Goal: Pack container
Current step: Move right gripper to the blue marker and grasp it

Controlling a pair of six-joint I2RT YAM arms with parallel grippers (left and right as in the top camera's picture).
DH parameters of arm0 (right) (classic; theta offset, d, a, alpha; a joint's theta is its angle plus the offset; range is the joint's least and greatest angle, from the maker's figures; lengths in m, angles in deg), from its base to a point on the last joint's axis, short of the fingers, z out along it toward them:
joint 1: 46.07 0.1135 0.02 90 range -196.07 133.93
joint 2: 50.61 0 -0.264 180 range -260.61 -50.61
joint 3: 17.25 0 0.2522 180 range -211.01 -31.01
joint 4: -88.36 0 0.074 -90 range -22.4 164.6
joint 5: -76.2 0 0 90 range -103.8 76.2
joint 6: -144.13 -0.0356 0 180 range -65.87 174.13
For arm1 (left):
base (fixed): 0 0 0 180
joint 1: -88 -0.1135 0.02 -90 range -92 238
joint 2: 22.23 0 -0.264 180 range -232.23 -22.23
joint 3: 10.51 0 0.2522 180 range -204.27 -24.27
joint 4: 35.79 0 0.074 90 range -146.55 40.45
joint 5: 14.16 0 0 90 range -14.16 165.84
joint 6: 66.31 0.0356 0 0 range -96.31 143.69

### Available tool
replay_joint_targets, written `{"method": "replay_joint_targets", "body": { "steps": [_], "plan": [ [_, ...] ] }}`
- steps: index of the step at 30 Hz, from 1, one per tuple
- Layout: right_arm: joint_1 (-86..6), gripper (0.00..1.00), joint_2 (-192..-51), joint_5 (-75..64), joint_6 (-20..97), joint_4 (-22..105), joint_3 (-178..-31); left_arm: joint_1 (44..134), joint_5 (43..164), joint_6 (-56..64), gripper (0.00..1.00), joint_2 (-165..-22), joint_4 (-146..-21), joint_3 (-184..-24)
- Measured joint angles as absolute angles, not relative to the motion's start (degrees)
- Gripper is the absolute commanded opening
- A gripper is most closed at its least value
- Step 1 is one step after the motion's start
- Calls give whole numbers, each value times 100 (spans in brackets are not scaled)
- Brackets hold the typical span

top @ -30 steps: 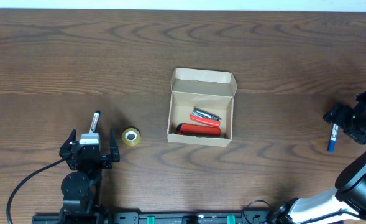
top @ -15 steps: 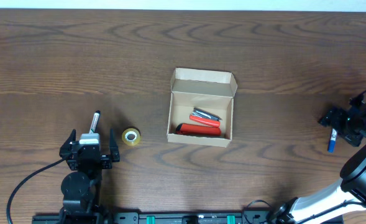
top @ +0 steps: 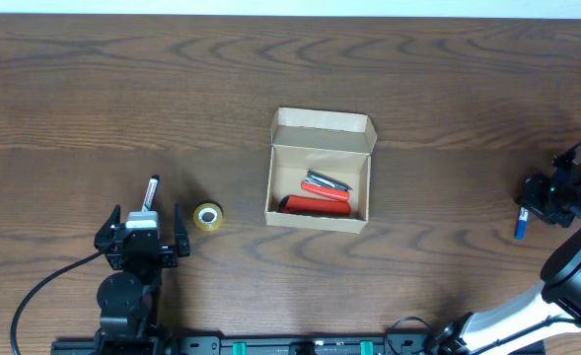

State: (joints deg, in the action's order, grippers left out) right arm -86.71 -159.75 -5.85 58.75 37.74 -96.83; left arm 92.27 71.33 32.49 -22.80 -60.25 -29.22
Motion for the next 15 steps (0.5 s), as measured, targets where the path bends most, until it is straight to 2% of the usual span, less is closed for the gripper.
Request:
{"method": "replay_joint_targets", "body": {
  "steps": [3,5,7,15],
  "plan": [
    [-8671,21,-15975,-585,5877,3759,-9683,9227,7133,3249,95,-2280,-6025,-2922],
    [-8671,9,-15977,-566,5886,3735,-9683,9227,7133,3249,95,-2280,-6025,-2922],
    [-8671,1,-15982,-489,5919,3741,-9685,9227,7133,3249,95,-2280,-6025,-2922],
    [-8477,1,-15995,173,6144,3606,-9689,9227,7133,3249,95,-2280,-6025,-2922]
  ]
}}
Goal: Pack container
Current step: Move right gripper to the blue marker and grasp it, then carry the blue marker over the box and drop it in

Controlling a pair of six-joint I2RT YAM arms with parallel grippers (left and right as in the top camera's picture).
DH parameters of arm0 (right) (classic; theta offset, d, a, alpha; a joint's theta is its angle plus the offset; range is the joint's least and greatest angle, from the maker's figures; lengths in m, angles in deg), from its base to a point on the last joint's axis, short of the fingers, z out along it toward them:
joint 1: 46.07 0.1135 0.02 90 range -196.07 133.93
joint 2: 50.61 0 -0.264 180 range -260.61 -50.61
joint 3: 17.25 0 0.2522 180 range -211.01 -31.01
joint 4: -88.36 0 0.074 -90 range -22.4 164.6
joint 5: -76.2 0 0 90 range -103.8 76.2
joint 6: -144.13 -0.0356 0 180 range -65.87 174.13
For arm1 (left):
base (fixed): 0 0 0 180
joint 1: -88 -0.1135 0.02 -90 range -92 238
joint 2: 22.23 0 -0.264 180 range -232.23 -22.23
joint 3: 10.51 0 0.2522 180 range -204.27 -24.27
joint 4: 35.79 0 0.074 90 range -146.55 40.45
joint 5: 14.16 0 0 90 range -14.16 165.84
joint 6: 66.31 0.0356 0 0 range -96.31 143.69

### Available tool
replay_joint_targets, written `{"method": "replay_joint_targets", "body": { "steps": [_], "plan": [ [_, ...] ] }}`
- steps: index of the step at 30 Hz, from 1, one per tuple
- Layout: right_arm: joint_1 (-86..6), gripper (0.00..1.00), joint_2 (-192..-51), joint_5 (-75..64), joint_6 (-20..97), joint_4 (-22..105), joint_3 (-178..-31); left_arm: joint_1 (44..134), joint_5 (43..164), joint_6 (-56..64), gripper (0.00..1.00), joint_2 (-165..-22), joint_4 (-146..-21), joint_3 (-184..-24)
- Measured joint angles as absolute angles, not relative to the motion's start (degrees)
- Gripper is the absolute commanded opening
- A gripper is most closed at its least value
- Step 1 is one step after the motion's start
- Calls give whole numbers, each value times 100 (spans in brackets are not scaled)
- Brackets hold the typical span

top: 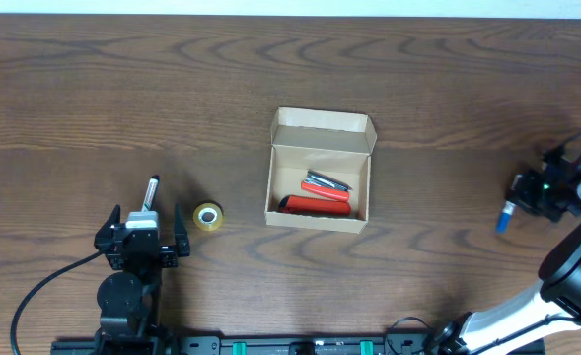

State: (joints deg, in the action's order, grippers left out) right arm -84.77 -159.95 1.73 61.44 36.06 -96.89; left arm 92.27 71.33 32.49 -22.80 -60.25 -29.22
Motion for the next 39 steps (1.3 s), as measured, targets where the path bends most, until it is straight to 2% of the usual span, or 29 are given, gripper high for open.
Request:
{"method": "replay_joint_targets", "body": {
  "steps": [7,16,20,25,30,39],
  "plan": [
    [-7485,2,-15982,1292,6351,3328,-9689,9227,7133,3249,95,-2280,-6025,-2922],
    [-4954,1,-14767,1251,6970,3000,-10378,9227,7133,3249,95,-2280,-6025,-2922],
    [-3813,1,-14192,1001,7682,2626,-11071,9227,7133,3249,95,-2280,-6025,-2922],
    [-2667,1,-14043,811,9147,1870,-11456,9227,7133,3249,95,-2280,-6025,-2922],
    [-2119,1,-14115,451,9931,1671,-11453,9227,7133,3249,95,-2280,-6025,-2922],
    [-2097,1,-14642,212,10345,1575,-11453,9227,7133,3249,95,-2280,-6025,-2922]
  ]
}}
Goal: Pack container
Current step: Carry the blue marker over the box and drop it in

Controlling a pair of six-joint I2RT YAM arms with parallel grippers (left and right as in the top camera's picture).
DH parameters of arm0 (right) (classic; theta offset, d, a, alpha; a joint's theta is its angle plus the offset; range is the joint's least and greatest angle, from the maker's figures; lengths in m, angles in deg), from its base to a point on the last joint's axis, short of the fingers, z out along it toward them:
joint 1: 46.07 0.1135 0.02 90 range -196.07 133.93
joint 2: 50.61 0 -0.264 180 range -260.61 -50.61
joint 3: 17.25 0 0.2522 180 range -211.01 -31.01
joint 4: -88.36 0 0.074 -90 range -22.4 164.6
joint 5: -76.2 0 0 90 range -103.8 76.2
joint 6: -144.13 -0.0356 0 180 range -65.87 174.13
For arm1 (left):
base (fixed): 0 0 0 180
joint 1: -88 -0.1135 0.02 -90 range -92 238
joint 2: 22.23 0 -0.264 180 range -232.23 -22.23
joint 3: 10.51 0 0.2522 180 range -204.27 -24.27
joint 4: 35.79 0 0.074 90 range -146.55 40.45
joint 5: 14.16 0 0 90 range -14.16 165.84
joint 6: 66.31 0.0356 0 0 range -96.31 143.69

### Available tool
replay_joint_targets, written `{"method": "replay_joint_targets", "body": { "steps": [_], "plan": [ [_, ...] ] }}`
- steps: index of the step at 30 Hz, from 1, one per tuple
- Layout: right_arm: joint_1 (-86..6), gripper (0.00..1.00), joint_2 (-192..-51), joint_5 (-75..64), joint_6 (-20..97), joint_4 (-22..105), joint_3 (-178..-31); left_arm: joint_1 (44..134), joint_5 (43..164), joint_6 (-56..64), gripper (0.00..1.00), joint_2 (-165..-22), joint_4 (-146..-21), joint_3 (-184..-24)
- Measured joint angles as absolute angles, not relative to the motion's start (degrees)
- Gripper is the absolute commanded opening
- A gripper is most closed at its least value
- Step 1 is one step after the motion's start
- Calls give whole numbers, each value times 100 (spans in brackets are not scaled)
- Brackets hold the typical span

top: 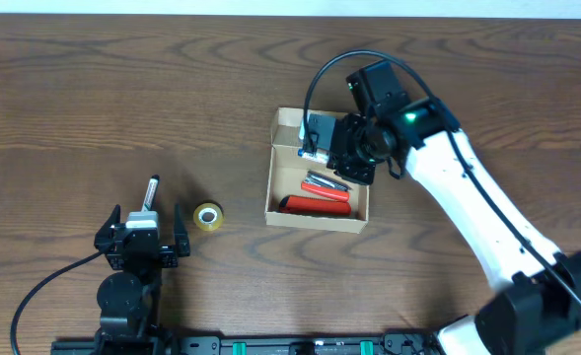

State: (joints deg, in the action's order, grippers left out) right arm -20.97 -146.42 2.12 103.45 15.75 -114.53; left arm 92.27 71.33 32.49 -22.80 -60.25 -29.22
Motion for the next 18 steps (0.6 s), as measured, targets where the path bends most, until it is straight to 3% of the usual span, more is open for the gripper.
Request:
{"method": "replay_joint_targets", "body": {
  "steps": [18],
  "plan": [
    [-1784,1,-15923,155,11225,1496,-11453,9227,7133,3249,95,-2280,-6025,-2922]
  ]
}}
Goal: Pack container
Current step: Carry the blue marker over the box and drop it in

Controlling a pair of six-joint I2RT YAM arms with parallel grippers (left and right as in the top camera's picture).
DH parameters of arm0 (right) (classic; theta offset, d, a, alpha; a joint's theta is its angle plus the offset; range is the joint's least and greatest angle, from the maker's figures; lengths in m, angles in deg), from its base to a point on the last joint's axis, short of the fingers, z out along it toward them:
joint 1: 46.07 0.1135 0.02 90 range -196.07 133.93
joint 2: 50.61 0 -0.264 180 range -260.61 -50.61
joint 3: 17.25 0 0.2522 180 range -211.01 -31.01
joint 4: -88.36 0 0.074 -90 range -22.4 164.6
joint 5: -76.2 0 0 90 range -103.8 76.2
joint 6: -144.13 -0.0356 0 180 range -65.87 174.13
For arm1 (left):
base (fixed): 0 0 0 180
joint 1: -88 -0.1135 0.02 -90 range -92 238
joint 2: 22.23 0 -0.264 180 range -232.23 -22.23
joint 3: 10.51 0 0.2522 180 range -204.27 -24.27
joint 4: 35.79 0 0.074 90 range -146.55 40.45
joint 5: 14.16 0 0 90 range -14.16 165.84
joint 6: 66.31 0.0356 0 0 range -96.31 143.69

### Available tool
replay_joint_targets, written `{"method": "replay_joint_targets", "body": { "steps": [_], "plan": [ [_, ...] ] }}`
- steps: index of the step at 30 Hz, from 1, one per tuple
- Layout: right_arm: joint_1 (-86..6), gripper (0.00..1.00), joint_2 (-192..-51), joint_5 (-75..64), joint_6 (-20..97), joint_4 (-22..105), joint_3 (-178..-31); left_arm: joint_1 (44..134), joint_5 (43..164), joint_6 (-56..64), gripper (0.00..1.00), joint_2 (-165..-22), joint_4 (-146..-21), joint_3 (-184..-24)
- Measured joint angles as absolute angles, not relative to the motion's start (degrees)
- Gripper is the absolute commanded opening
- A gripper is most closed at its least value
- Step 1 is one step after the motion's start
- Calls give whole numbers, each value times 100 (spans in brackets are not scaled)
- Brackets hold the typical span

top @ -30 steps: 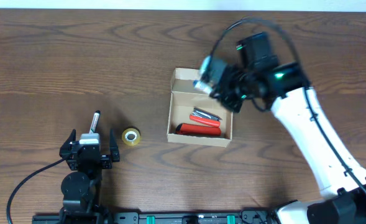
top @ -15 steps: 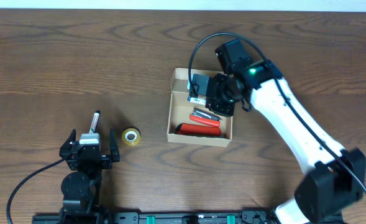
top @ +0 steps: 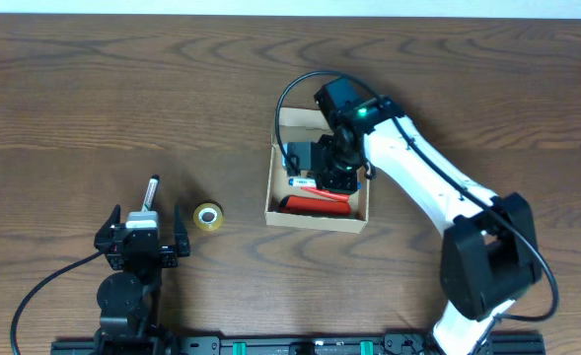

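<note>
The open cardboard box [top: 320, 222] sits mid-table, flap up at the back. Inside lies a red tool [top: 315, 204]; other contents are hidden under the arm. My right gripper [top: 303, 170] hangs low over the box's left half, shut on a white marker with a blue cap [top: 293, 180] that points down into the box. My left gripper [top: 146, 213] rests open at the near left. A black and silver pen [top: 151, 191] lies just ahead of it, and a small yellow tape roll [top: 207, 216] sits to its right.
The right arm [top: 418, 187] stretches from the near right edge across to the box. The left arm's base and cable [top: 122, 296] occupy the near left corner. Dark wood table [top: 73, 99] extends all round.
My right gripper has moved from the box's back edge to lower over its left half, with the marker now down inside the box. The left arm, pen and tape roll are unchanged.
My right gripper was at the far right edge of the table, shut on the blue-capped marker. It then stood slightly further left, then over the back of the box, and now holds the marker low inside it. The left arm stayed still throughout.
</note>
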State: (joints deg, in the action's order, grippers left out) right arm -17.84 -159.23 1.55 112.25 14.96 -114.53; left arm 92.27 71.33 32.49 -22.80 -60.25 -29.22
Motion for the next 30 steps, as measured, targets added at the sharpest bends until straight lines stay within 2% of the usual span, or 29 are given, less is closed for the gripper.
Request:
{"method": "replay_joint_targets", "body": {
  "steps": [6,7,8,10,16,21,30],
  "plan": [
    [-1776,1,-16286,123,11337,1461,-11453,9227,7133,3249,95,-2280,-6025,-2922],
    [-1776,4,-16338,114,11341,1459,-11453,9227,7133,3249,95,-2280,-6025,-2922],
    [-1776,8,-16397,110,11343,1459,-11453,9227,7133,3249,95,-2280,-6025,-2922],
    [-1776,27,-16491,92,11346,1459,-11453,9227,7133,3249,95,-2280,-6025,-2922],
    [-1776,47,-16541,70,11370,1531,-11453,9227,7133,3249,95,-2280,-6025,-2922],
    [-1776,55,-16541,70,11217,1496,-11480,9227,7133,3249,95,-2280,-6025,-2922],
    [-1686,60,-15993,149,10283,478,-12817,9227,7133,3247,95,-2280,-6025,-2922]
  ]
}}
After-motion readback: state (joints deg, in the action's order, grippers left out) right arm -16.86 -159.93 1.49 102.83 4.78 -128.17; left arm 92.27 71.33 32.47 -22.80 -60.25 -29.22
